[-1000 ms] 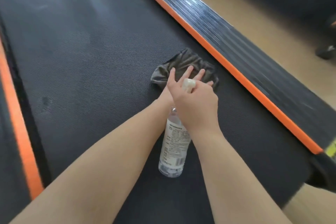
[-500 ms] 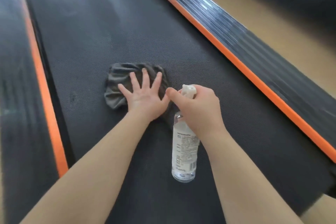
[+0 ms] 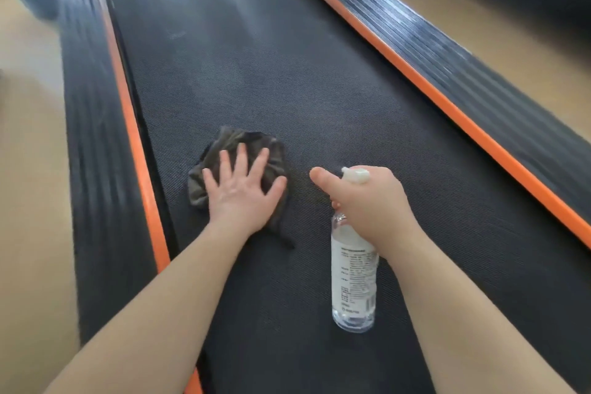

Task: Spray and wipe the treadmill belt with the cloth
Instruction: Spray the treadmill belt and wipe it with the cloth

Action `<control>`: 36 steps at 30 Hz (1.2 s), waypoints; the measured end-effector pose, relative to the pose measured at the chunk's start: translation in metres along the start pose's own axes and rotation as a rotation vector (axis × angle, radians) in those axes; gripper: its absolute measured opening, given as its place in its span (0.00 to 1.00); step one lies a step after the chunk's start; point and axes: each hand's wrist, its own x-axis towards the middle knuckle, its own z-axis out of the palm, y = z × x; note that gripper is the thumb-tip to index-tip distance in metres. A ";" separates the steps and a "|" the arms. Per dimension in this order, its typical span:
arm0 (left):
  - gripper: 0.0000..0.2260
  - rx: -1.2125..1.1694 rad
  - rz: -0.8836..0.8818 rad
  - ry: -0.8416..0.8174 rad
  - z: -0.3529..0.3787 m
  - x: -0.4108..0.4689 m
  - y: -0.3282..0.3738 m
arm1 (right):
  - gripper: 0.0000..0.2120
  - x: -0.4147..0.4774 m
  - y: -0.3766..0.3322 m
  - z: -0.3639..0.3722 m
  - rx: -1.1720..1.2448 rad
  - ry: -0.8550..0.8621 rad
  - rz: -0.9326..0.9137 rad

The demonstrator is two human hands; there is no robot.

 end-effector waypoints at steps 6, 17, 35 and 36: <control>0.34 0.066 0.003 0.020 0.005 -0.010 0.009 | 0.21 -0.006 -0.006 0.016 0.068 -0.149 -0.108; 0.37 -0.102 -0.405 0.003 -0.011 0.003 -0.055 | 0.30 -0.019 -0.016 0.027 0.040 -0.283 -0.197; 0.38 0.015 -0.187 -0.046 -0.010 0.013 0.010 | 0.28 -0.003 -0.007 0.017 0.053 0.162 -0.003; 0.38 0.016 -0.154 -0.043 -0.010 0.013 0.018 | 0.28 -0.003 -0.007 0.014 0.057 0.204 0.008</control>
